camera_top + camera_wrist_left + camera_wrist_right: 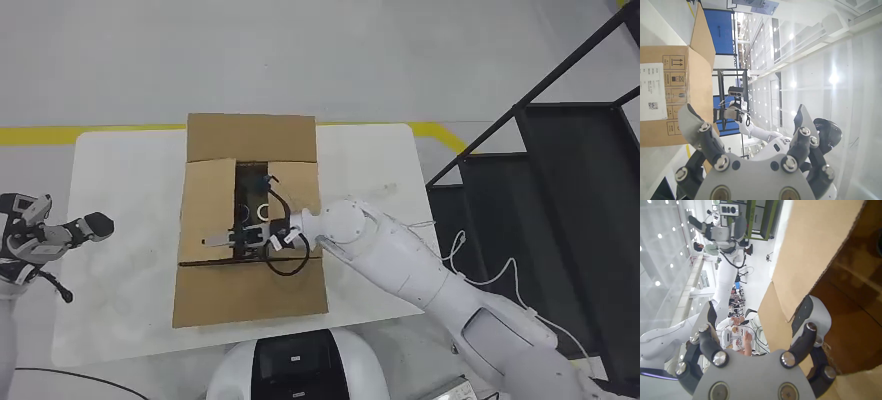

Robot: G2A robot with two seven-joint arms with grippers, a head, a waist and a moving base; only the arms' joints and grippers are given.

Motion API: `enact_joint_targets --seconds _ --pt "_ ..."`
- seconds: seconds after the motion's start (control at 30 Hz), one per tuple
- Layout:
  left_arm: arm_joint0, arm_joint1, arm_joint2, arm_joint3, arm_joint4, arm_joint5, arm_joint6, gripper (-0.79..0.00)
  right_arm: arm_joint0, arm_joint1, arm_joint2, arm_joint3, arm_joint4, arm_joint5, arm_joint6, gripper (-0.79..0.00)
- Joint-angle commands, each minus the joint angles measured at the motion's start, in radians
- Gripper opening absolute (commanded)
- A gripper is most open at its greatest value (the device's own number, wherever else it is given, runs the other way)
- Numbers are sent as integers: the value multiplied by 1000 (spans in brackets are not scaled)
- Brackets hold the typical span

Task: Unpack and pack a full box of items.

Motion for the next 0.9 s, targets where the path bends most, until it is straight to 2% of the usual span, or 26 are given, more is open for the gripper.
enact_joint_targets --seconds 0.0,0.27,0.5,0.7,0.87 --pt "6 1 -13 -6 -10 0 -4 0 12 -8 -1 -2 7 -46 1 0" --pt "64 6 -84 -79 -75 4 -32 0 73 -68 -70 14 18 -133 -49 0" --pt "102 10 -144 -105 -94 9 -19 0 149 -169 -187 144 31 -145 -137 0" --pt "97 14 -167 -83 -94 21 -12 0 196 -264 -265 293 28 -148 -197 0" --pt "84 15 -169 -62 -91 26 -17 0 226 -319 -303 388 -26 -122 -208 0"
